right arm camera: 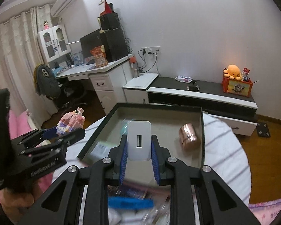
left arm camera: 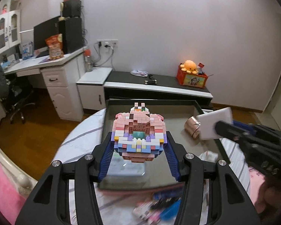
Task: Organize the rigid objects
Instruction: 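Carry the donut and power bank into the pink box and open both tools, then withdraw both tools from the box and reach toward the plug adapter and glass bottle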
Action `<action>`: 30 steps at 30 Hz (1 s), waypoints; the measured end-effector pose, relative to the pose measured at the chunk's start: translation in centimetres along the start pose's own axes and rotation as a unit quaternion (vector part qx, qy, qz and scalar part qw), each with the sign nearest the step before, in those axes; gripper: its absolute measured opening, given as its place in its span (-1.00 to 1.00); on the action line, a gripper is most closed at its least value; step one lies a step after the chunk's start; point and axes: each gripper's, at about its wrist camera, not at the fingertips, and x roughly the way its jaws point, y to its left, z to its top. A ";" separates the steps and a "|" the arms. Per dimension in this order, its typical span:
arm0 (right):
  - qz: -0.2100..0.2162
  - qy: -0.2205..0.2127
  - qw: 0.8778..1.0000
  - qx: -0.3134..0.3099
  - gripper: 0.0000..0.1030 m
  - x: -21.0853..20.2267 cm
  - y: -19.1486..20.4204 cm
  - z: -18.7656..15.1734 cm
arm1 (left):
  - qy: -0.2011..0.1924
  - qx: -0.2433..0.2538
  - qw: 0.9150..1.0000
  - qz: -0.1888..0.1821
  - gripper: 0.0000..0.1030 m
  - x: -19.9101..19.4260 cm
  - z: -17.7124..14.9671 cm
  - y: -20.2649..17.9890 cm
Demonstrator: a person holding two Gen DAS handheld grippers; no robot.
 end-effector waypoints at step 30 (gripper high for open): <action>-0.044 0.066 0.995 0.060 0.69 5.8 -5.3 -1.3 | 0.030 -0.008 0.998 0.059 1.00 4.7 -0.5 -0.1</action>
